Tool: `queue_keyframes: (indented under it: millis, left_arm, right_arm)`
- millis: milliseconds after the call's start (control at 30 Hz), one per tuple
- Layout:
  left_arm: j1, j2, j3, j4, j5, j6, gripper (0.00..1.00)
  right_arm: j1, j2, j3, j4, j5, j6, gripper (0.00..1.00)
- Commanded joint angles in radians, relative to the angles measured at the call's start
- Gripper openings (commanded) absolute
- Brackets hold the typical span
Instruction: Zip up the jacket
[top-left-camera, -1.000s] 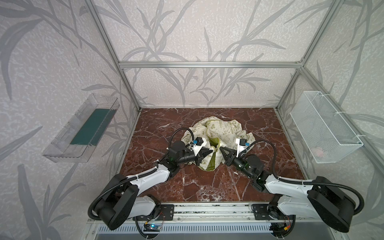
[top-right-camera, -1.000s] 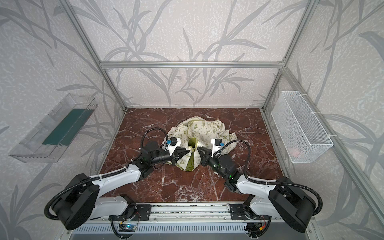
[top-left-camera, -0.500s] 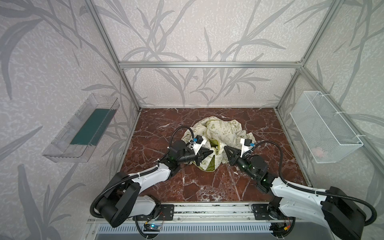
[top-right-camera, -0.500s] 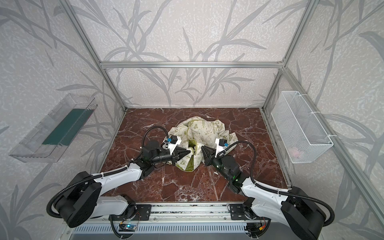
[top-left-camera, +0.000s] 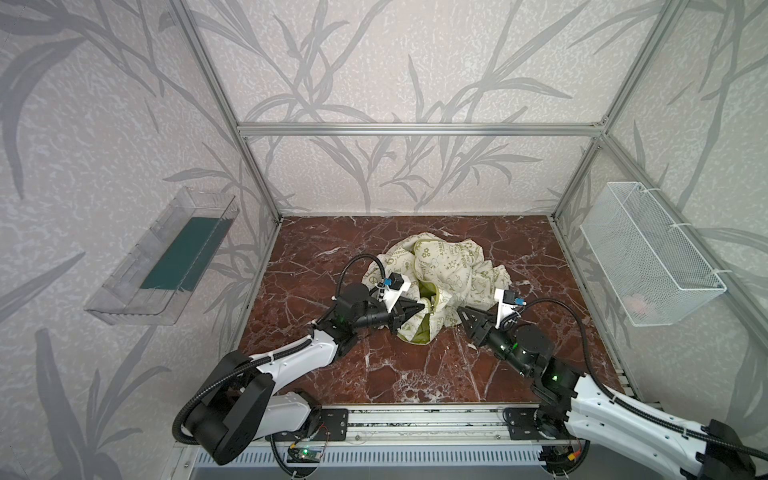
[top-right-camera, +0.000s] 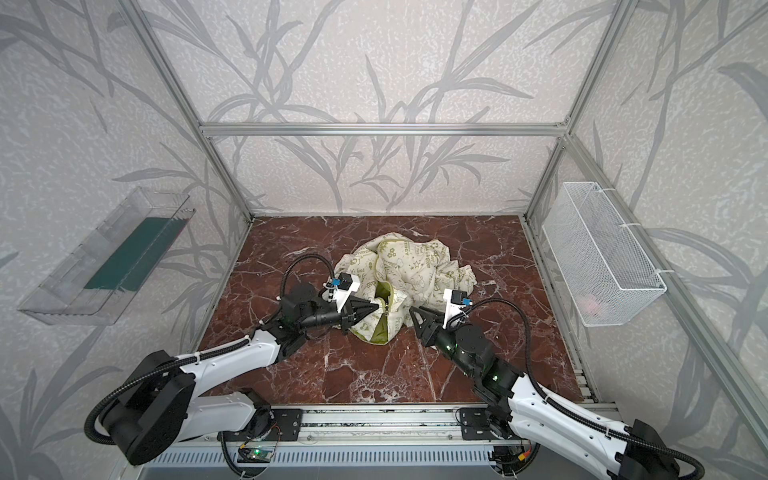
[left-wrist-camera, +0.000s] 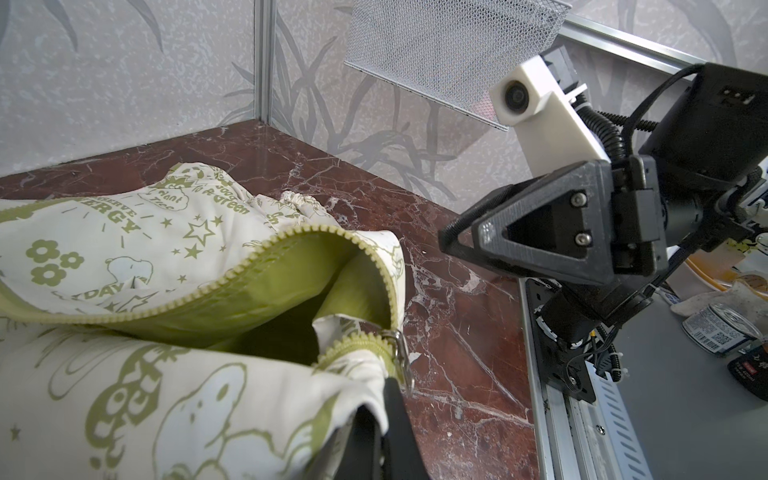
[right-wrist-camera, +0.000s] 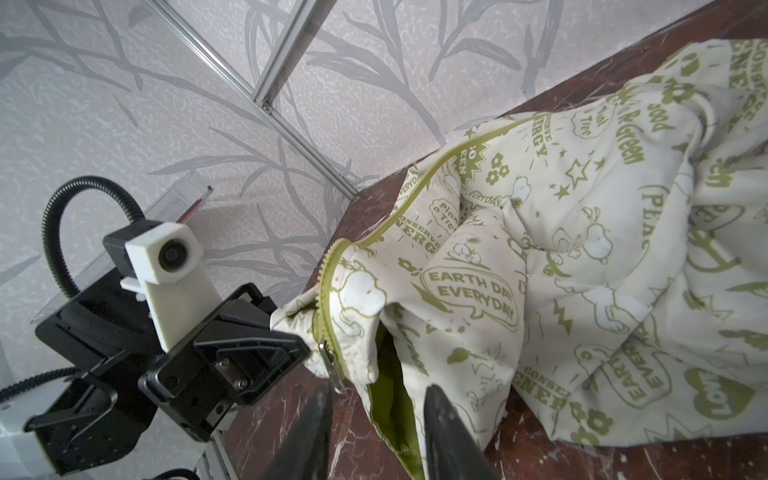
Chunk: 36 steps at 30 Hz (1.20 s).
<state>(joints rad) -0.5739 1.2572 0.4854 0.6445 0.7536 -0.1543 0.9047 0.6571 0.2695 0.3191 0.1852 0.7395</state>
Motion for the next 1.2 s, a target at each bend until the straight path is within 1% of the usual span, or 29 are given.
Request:
queue_keyframes:
  millis: [0,67,100,200,233,300,333,400,467,533,600,733,800,1000,1167]
  left_arm:
    - [0.002,-0.031,-0.004,-0.027,0.015,-0.008,0.0]
    - [0.002,-0.043,-0.008,-0.041,0.013,-0.002,0.0]
    - [0.002,-0.05,-0.008,-0.051,0.013,0.004,0.0]
    - [0.002,-0.069,-0.001,-0.093,0.019,0.011,0.0]
    - [0.002,-0.074,0.003,-0.113,0.018,0.014,0.0]
    - [0.002,-0.085,0.014,-0.15,0.015,0.021,0.0]
    - [0.002,-0.091,0.016,-0.157,0.011,0.02,0.0]
    - [0.003,-0.102,0.018,-0.163,0.0,0.016,0.0]
    - [0.002,-0.112,0.018,-0.169,-0.003,0.007,0.0]
    - [0.003,-0.12,0.021,-0.183,-0.013,0.003,0.0]
    - [0.002,-0.128,0.017,-0.185,-0.011,-0.005,0.0]
    - [0.002,-0.139,0.016,-0.198,-0.01,-0.009,0.0]
    - [0.002,-0.145,0.013,-0.197,-0.015,-0.012,0.0]
    - [0.003,-0.161,0.001,-0.196,-0.025,-0.012,0.0]
    - [0.003,-0.168,0.001,-0.192,-0.033,-0.018,0.0]
  right_arm:
    - [0.159,-0.069,0.064,-0.203,0.17,-0.313,0.38]
    - [0.231,-0.075,0.077,-0.236,0.288,-0.538,0.4]
    - [0.243,-0.058,0.097,-0.266,0.32,-0.635,0.42]
    - [0.247,0.029,0.171,-0.333,0.305,-0.854,0.49]
    - [0.255,0.059,0.195,-0.348,0.314,-0.908,0.53]
    - [0.28,0.123,0.234,-0.354,0.345,-1.044,0.66]
    - [0.287,0.145,0.244,-0.344,0.362,-1.098,0.69]
    - [0.29,0.179,0.253,-0.302,0.388,-1.202,0.71]
    - [0.288,0.205,0.232,-0.219,0.408,-1.309,0.75]
    - [0.288,0.235,0.205,-0.126,0.41,-1.413,0.75]
    - [0.287,0.252,0.214,-0.102,0.389,-1.45,0.75]
    - [0.288,0.275,0.256,-0.128,0.332,-1.484,0.75]
    - [0.288,0.289,0.26,-0.128,0.307,-1.522,0.75]
    - [0.289,0.366,0.278,-0.073,0.286,-1.572,0.75]
    - [0.278,0.438,0.296,0.017,0.312,-1.548,0.75]
